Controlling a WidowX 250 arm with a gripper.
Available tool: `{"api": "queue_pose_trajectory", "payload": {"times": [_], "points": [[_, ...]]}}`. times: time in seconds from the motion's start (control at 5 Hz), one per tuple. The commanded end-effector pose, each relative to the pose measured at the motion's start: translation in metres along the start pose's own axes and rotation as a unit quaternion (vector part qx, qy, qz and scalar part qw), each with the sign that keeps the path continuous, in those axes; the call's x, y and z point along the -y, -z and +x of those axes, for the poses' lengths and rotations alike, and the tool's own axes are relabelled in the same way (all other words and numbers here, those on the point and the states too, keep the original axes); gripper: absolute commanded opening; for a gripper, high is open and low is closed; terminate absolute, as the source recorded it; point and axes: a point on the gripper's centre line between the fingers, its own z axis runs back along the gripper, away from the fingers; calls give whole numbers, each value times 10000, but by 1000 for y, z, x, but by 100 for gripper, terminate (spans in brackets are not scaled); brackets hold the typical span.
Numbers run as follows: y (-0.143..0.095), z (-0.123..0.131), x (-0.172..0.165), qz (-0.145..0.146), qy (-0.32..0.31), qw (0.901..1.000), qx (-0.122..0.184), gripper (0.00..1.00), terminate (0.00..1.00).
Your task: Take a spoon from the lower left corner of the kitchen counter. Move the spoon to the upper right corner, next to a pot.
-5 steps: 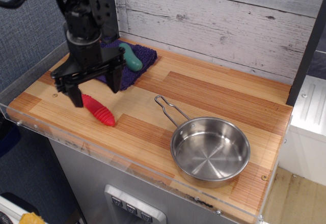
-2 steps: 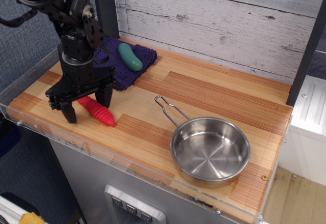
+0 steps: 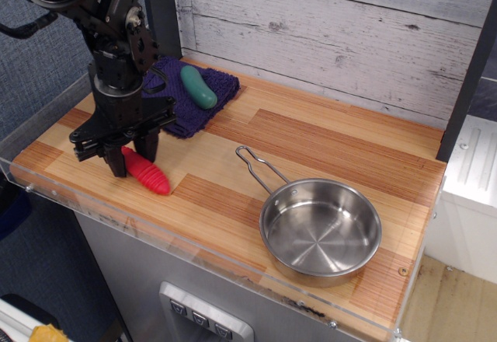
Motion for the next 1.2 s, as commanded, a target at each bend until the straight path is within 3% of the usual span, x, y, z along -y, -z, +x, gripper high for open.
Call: {"api": "queue_pose_trajectory", "payload": {"times": [0.0, 0.4, 0.6, 0.8, 1.0], "points": [[-24, -3, 0, 80, -198, 9994, 280, 0, 0], [-74, -5, 5, -110, -1215, 9917, 398, 0, 0], [-101, -10, 24, -389, -1855, 9812, 363, 0, 0], [-120, -17, 56, -637, -1990, 9773, 346, 0, 0], [-135, -27, 85, -731, -1829, 9796, 397, 0, 0]]}}
